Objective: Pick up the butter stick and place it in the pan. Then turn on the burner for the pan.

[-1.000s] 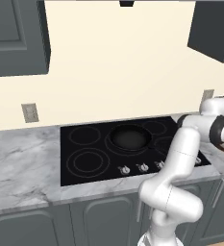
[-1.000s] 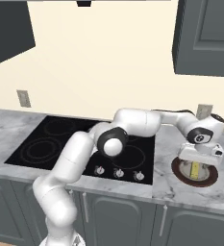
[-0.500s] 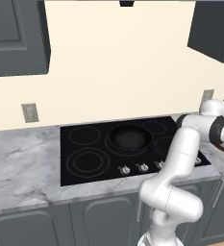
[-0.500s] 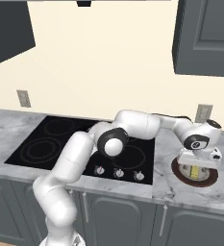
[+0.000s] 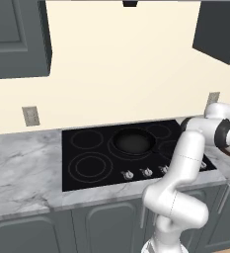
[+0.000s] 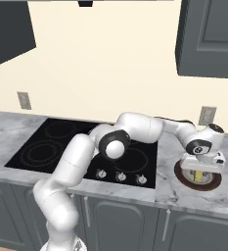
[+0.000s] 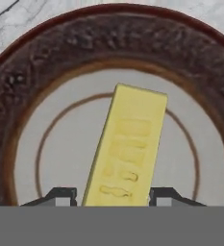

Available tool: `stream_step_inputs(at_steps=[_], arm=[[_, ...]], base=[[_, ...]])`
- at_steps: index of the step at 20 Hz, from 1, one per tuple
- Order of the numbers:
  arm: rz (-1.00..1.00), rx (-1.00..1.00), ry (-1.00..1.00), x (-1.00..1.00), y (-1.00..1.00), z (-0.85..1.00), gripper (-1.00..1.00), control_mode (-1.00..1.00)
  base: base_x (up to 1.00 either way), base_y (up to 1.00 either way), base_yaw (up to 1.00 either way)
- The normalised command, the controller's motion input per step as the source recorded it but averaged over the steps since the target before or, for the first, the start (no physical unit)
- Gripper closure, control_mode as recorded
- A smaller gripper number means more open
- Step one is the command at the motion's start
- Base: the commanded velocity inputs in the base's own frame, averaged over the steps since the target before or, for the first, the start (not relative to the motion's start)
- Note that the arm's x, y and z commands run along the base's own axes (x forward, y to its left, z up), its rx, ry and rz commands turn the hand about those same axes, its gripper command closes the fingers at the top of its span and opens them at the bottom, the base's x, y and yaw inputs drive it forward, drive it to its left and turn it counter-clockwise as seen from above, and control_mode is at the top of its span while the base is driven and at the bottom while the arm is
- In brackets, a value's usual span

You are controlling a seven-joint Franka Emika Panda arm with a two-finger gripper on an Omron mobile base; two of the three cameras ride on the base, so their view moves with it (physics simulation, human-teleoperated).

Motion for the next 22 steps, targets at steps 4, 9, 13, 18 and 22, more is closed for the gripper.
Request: stream_step_inputs(at_steps=[4, 9, 13, 18, 22], arm=[[0.00, 0.00, 0.00, 0.00, 0.00, 0.00, 1.00, -1.00], [-0.01, 0.00, 0.00, -0.02, 0.00, 0.06, 1.00, -1.00], [-0.02, 0.00, -0.07, -0.33, 0.23, 0.61, 1.00, -1.00], [-0.01, -0.01, -0.04, -0.39, 0.51, 0.65, 1.00, -1.00], [-0.06, -0.12, -0.09, -0.64, 0.73, 0.48, 1.00, -1.00]], base=[[0.00, 0.00, 0.00], [0.00, 0.00, 0.00], [0.00, 0.00, 0.00], [0.00, 0.00, 0.00], [0.00, 0.00, 0.00]])
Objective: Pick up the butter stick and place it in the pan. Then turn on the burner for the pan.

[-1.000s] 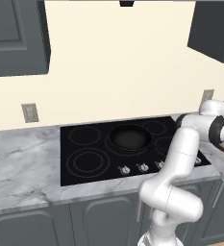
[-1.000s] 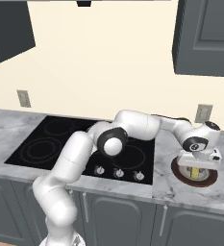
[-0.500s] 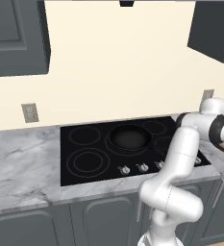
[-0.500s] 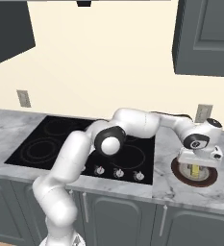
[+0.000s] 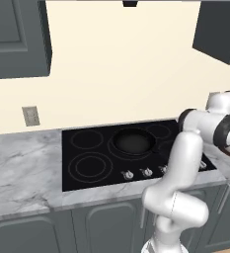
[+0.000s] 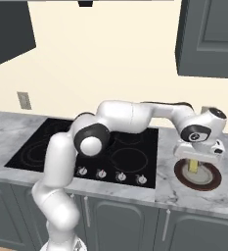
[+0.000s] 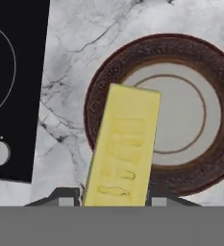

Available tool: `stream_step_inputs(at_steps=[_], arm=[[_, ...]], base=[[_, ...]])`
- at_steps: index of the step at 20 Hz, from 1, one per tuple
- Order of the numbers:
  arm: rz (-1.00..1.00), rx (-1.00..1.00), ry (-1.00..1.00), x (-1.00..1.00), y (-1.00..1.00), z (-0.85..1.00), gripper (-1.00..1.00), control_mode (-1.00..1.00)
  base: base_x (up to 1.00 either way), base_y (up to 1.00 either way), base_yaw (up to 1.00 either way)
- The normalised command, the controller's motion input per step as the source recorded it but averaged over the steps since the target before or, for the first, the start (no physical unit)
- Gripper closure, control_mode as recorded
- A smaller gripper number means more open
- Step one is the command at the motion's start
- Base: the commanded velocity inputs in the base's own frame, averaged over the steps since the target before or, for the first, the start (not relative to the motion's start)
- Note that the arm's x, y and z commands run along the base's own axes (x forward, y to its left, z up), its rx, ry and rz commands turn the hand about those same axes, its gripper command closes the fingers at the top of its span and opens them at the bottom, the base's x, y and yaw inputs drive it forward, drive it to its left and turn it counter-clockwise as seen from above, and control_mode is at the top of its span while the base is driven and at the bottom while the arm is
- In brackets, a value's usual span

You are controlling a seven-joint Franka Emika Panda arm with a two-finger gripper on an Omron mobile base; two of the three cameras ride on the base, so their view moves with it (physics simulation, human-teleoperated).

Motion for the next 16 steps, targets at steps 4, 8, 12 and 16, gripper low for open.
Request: stream_step_inputs(at_steps=[4, 8, 12, 16], arm=[[-0.03, -0.17, -0.08, -0.50, 0.95, 0.43, 1.00, -1.00], [0.00, -0.18, -0.05, -0.36, 1.00, 0.32, 1.00, -1.00], [0.00, -0.13, -0.06, -0.09, 0.99, 0.43, 1.00, -1.00], [0.00, -0.06, -0.03, 0.00, 0.93, 0.55, 1.00, -1.00]], base=[[0.00, 0.00, 0.00], [0.00, 0.00, 0.00], [0.00, 0.00, 0.00], [0.00, 0.00, 0.00]])
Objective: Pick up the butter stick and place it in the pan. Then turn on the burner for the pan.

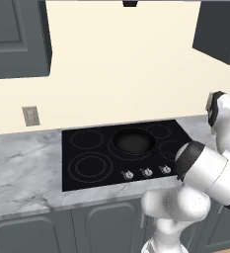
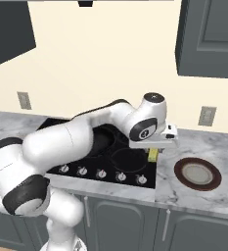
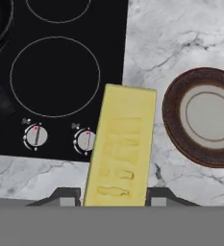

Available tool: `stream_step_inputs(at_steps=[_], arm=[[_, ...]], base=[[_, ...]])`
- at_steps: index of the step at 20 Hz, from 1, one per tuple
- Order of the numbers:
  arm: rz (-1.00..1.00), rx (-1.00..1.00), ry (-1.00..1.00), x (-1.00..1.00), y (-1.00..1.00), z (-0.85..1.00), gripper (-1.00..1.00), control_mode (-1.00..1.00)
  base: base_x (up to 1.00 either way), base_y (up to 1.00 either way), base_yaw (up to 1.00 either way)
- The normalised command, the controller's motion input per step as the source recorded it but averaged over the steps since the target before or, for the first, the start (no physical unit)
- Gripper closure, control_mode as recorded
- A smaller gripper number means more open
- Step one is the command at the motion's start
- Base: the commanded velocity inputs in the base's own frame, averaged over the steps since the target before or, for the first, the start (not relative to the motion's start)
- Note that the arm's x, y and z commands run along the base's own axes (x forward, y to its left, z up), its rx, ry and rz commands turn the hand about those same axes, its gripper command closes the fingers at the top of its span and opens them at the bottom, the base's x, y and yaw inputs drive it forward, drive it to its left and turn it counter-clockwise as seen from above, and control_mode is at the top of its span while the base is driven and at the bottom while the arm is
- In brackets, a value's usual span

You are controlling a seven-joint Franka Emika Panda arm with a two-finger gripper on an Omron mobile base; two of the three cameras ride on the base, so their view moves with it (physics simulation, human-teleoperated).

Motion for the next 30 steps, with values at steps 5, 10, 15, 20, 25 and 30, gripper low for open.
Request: stream_step_inputs(at_steps=[5, 10, 15, 20, 25, 30], arm=[[-0.01, -0.02, 0.00, 0.00, 0.82, 0.43, 1.00, -1.00], [-0.08, 0.00, 0.00, 0.01, 0.73, 0.32, 1.00, -1.00], [-0.12, 0.04, 0.00, 0.12, 0.61, 0.16, 1.00, -1.00], [-0.09, 0.11, 0.00, 0.25, 0.51, 0.01, 1.00, -1.00], [-0.03, 0.11, 0.00, 0.30, 0.56, 0.00, 1.00, -1.00], [0.00, 0.05, 0.01, 0.48, 0.59, 0.00, 1.00, -1.00]], base=[[0.00, 0.00, 0.00], [0.00, 0.00, 0.00], [0.00, 0.00, 0.00], [0.00, 0.00, 0.00], [0.00, 0.00, 0.00], [0.00, 0.00, 0.00]])
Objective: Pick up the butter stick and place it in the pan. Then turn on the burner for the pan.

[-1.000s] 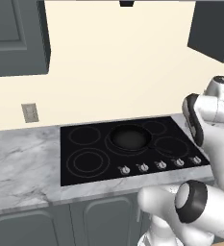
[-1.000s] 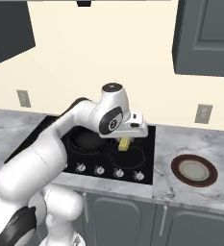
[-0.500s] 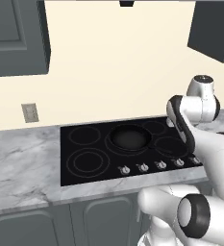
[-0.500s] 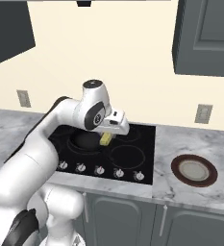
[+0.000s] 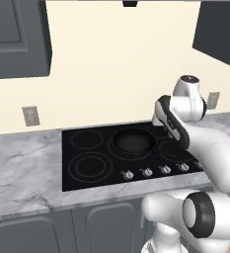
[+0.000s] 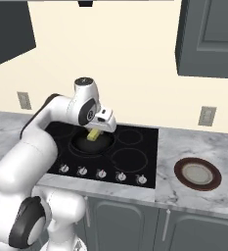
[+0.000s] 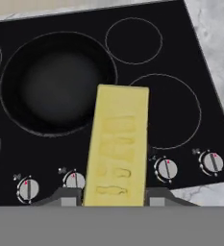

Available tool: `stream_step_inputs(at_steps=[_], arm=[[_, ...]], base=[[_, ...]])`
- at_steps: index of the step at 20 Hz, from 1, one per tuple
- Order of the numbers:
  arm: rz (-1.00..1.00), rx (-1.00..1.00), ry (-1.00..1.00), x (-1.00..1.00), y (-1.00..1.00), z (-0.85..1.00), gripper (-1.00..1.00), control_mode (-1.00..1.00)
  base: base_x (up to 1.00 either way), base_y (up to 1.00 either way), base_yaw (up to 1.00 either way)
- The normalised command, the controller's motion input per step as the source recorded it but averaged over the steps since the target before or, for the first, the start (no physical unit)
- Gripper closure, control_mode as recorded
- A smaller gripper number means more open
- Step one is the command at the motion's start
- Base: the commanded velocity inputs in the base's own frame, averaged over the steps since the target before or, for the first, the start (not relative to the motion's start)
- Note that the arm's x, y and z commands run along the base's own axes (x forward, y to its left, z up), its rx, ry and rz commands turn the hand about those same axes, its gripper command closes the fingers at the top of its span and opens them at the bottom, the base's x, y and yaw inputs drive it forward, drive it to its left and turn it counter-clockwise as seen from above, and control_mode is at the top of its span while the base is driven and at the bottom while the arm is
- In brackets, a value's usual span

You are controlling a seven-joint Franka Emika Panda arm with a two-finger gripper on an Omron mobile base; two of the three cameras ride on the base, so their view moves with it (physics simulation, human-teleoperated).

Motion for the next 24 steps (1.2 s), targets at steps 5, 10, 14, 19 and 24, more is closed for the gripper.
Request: stream_step_inputs(at_steps=[5, 10, 14, 19, 24], arm=[[0.00, 0.04, 0.04, 0.37, 0.62, -0.02, 1.00, -1.00], [0.00, 0.00, 0.02, 0.29, 0.58, -0.19, 1.00, -1.00], [0.00, 0.00, 0.00, 0.37, 0.27, -0.36, 1.00, -1.00], [0.02, 0.00, 0.00, 0.42, 0.02, -0.43, 1.00, -1.00], [0.02, 0.00, 0.00, 0.43, 0.00, -0.45, 1.00, -1.00]], base=[[0.00, 0.00, 0.00], [0.00, 0.00, 0.00], [0.00, 0.00, 0.00], [0.00, 0.00, 0.00], [0.00, 0.00, 0.00]])
